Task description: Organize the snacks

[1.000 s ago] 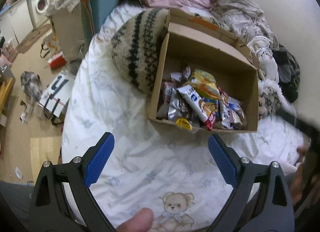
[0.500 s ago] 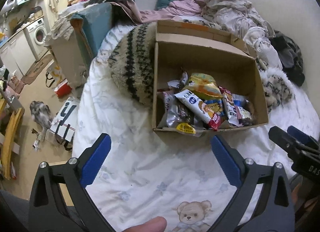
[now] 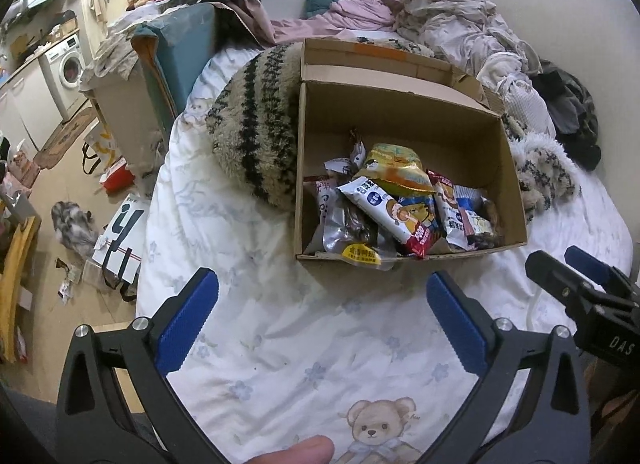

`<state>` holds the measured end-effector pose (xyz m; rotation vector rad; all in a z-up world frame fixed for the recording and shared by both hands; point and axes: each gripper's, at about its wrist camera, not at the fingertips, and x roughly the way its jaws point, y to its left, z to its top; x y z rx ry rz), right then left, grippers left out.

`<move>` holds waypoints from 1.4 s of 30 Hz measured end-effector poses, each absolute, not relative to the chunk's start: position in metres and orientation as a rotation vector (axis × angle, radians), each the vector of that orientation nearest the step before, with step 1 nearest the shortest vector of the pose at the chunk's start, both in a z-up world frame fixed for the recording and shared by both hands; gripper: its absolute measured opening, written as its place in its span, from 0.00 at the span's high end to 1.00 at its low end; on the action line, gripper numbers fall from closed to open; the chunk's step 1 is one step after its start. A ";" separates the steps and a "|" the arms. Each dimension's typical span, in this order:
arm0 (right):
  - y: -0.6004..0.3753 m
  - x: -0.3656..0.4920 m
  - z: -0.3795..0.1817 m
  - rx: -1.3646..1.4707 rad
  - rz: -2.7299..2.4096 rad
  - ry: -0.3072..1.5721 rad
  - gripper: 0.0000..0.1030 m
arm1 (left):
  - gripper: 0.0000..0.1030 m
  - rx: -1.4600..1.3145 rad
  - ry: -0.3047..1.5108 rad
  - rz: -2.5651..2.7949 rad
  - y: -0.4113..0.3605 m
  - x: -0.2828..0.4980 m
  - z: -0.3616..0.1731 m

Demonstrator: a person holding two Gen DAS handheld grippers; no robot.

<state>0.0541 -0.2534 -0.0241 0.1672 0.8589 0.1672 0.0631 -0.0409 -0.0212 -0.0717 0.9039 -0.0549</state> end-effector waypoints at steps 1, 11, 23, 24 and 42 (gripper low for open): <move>-0.253 0.054 -0.024 0.169 0.167 0.859 0.00 | 0.00 -0.076 0.903 -0.058 -0.041 0.063 -0.021; -0.250 0.054 -0.026 0.150 0.168 0.860 0.00 | 0.00 -0.078 0.896 -0.039 -0.039 0.063 -0.018; -0.245 0.051 -0.026 0.119 0.168 0.853 0.00 | 0.00 -0.062 0.900 -0.044 -0.042 0.064 -0.021; -0.245 0.051 -0.026 0.120 0.170 0.857 0.00 | 0.00 -0.061 0.898 -0.045 -0.043 0.064 -0.021; -0.244 0.051 -0.027 0.117 0.172 0.858 0.00 | 0.00 -0.052 0.906 -0.030 -0.044 0.063 -0.023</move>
